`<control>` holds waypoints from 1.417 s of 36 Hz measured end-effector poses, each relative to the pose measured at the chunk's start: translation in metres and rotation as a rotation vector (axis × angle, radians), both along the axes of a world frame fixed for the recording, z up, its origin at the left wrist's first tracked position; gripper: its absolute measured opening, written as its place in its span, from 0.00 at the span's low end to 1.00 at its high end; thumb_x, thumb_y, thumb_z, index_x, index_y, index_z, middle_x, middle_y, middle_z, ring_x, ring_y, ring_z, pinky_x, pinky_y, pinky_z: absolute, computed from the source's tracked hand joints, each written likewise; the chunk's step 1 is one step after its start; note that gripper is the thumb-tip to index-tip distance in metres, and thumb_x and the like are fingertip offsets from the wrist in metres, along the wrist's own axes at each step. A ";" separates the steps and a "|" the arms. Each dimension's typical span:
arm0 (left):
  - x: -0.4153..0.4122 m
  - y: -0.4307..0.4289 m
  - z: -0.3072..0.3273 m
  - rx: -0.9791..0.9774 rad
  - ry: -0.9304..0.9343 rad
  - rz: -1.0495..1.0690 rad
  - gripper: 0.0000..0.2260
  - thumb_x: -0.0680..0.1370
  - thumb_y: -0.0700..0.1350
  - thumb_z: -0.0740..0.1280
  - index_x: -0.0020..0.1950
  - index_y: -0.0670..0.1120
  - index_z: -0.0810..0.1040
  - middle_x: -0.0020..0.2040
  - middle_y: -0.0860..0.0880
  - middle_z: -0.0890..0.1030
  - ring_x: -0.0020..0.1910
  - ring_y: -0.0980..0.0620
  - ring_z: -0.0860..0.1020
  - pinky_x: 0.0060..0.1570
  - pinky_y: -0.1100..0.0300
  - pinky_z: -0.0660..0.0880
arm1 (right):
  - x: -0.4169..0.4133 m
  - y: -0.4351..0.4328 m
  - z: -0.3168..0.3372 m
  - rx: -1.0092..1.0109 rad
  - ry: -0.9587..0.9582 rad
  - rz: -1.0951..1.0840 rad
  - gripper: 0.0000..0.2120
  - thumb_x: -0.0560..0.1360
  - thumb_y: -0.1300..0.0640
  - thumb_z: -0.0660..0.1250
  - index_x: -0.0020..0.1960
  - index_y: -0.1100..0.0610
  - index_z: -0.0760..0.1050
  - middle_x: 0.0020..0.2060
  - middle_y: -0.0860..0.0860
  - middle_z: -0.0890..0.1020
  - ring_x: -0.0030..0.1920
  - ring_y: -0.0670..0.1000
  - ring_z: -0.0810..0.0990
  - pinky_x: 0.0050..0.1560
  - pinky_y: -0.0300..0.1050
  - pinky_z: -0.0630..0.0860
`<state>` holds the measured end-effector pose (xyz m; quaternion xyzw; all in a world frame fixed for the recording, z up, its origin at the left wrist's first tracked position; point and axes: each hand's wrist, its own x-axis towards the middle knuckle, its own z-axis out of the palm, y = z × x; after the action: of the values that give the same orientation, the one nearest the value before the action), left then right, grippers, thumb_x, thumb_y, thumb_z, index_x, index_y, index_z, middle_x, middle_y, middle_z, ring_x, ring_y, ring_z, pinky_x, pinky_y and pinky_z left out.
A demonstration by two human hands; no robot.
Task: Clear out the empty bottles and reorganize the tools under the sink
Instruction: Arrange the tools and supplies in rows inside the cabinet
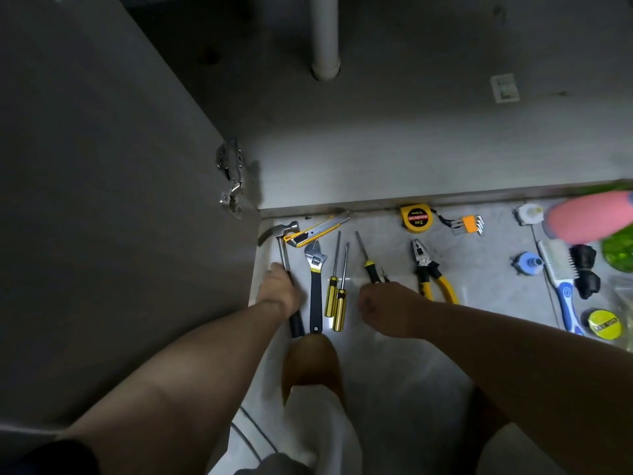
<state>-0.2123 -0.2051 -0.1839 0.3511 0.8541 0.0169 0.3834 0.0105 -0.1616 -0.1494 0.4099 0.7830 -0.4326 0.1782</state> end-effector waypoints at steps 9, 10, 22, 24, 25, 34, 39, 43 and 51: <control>0.022 0.009 -0.002 0.093 -0.062 -0.216 0.10 0.78 0.41 0.67 0.59 0.45 0.73 0.52 0.44 0.79 0.52 0.44 0.79 0.49 0.54 0.76 | 0.006 0.000 0.008 -0.011 -0.029 0.009 0.10 0.80 0.57 0.62 0.55 0.59 0.80 0.55 0.53 0.81 0.56 0.52 0.79 0.53 0.42 0.73; 0.026 0.011 -0.002 0.093 -0.068 -0.237 0.11 0.79 0.42 0.67 0.60 0.45 0.73 0.53 0.45 0.79 0.52 0.44 0.79 0.51 0.53 0.77 | 0.008 0.000 0.009 -0.018 -0.037 0.006 0.11 0.81 0.57 0.61 0.55 0.59 0.80 0.55 0.53 0.81 0.56 0.52 0.79 0.55 0.44 0.74; 0.031 0.015 -0.007 0.118 -0.004 -0.158 0.08 0.78 0.40 0.66 0.56 0.43 0.73 0.53 0.44 0.78 0.52 0.44 0.79 0.47 0.54 0.75 | 0.018 0.000 0.002 0.017 -0.110 -0.057 0.16 0.79 0.56 0.63 0.66 0.55 0.73 0.64 0.55 0.70 0.58 0.58 0.78 0.53 0.47 0.75; 0.020 0.010 -0.006 0.127 0.045 -0.167 0.07 0.79 0.40 0.64 0.56 0.42 0.74 0.54 0.43 0.78 0.53 0.42 0.79 0.51 0.51 0.76 | 0.013 -0.002 0.001 0.030 -0.088 -0.069 0.22 0.79 0.57 0.63 0.72 0.53 0.68 0.69 0.55 0.65 0.61 0.59 0.77 0.57 0.50 0.77; 0.016 0.008 -0.005 0.134 0.057 -0.174 0.07 0.79 0.41 0.64 0.56 0.42 0.75 0.55 0.42 0.78 0.53 0.41 0.79 0.53 0.50 0.76 | 0.010 -0.003 0.000 0.040 -0.079 -0.063 0.24 0.79 0.57 0.63 0.74 0.53 0.66 0.71 0.55 0.63 0.64 0.60 0.75 0.59 0.52 0.77; 0.022 -0.015 -0.008 0.339 0.281 -0.567 0.13 0.79 0.47 0.66 0.61 0.47 0.69 0.57 0.47 0.72 0.55 0.46 0.73 0.48 0.51 0.77 | -0.001 -0.012 -0.003 0.162 -0.199 0.234 0.34 0.79 0.54 0.64 0.80 0.43 0.53 0.80 0.50 0.50 0.77 0.60 0.58 0.64 0.60 0.74; 0.031 -0.013 -0.012 0.155 0.168 -0.883 0.14 0.77 0.59 0.68 0.55 0.53 0.71 0.49 0.51 0.81 0.50 0.48 0.79 0.50 0.52 0.75 | 0.009 -0.015 -0.006 0.221 -0.228 0.228 0.32 0.77 0.52 0.66 0.77 0.42 0.56 0.77 0.52 0.56 0.73 0.58 0.64 0.61 0.56 0.76; 0.036 -0.011 -0.016 0.076 0.194 -0.858 0.13 0.79 0.59 0.66 0.56 0.52 0.72 0.50 0.50 0.83 0.48 0.47 0.82 0.46 0.53 0.69 | 0.017 -0.017 -0.008 0.250 -0.276 0.221 0.34 0.74 0.53 0.70 0.76 0.44 0.58 0.73 0.53 0.59 0.69 0.59 0.68 0.56 0.56 0.79; 0.036 -0.009 -0.008 0.011 0.284 -0.729 0.15 0.77 0.61 0.64 0.55 0.53 0.78 0.46 0.50 0.83 0.47 0.47 0.81 0.54 0.51 0.67 | 0.016 -0.016 -0.013 0.210 -0.305 0.127 0.31 0.74 0.56 0.69 0.74 0.48 0.62 0.70 0.53 0.61 0.65 0.59 0.72 0.54 0.57 0.80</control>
<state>-0.1767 -0.2144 -0.1920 0.6324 0.7178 -0.1645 0.2404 0.0267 -0.1780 -0.1622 0.4369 0.8120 -0.2695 0.2778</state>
